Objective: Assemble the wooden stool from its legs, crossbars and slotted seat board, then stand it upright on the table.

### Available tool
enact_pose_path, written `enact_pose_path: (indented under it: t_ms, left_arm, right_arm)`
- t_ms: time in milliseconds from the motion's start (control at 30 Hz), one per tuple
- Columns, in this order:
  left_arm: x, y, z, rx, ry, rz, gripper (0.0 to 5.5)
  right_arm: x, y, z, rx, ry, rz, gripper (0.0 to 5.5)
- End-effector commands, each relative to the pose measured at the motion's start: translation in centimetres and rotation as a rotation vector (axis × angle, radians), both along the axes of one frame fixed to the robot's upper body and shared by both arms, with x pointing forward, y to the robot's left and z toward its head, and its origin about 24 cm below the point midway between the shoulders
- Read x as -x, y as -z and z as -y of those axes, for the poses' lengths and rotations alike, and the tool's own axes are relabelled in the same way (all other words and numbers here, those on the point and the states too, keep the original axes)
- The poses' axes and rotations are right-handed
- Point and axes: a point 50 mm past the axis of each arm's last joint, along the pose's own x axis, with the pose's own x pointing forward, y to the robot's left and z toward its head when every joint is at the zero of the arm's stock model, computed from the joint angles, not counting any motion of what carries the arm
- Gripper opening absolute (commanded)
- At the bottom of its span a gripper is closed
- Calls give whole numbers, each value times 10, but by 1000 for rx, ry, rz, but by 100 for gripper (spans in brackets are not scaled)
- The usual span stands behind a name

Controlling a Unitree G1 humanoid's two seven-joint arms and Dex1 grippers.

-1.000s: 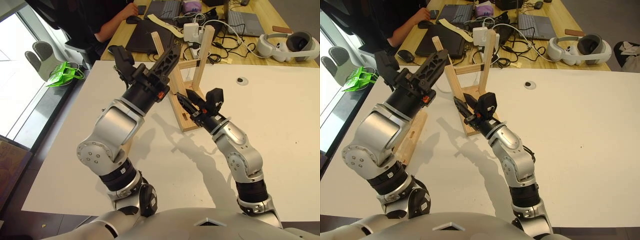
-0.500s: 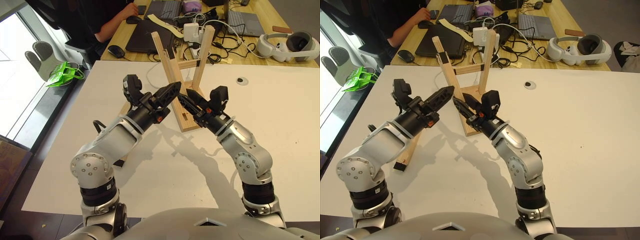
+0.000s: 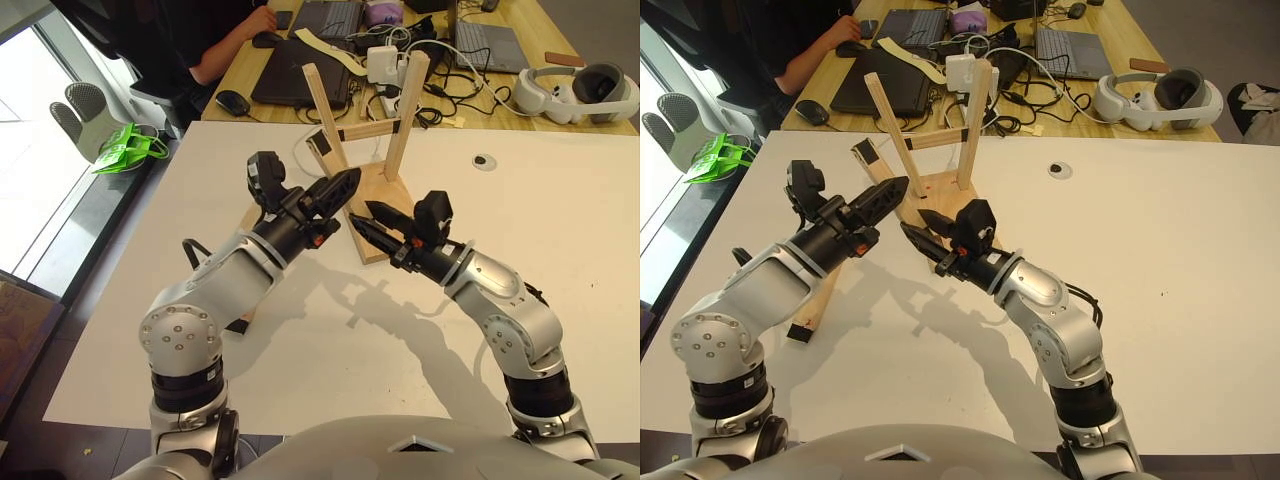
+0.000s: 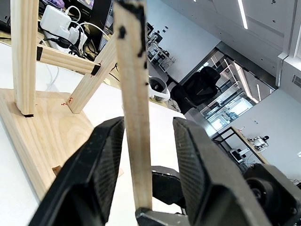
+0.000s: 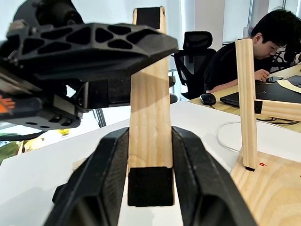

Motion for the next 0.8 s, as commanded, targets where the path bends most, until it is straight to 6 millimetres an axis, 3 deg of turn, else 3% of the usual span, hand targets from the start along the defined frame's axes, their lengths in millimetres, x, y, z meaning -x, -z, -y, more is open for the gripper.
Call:
enact_pose_path:
  t_ms: [33,267,633,800]
  left_arm:
    - [-1,7,-2,-35,-8,-34,128]
    - [-1,5,-5,-34,3,-32,40]
    - [-1,1,-9,-18,-1,-15,40]
    - [-2,1,-10,-19,-22,-17,40]
  right_arm:
    - [0,-2,1,65,-22,89,130]
    - [-5,3,11,202,-18,234,130]
    - [-19,5,24,265,74,319,130]
    - [-22,1,27,170,82,267,233]
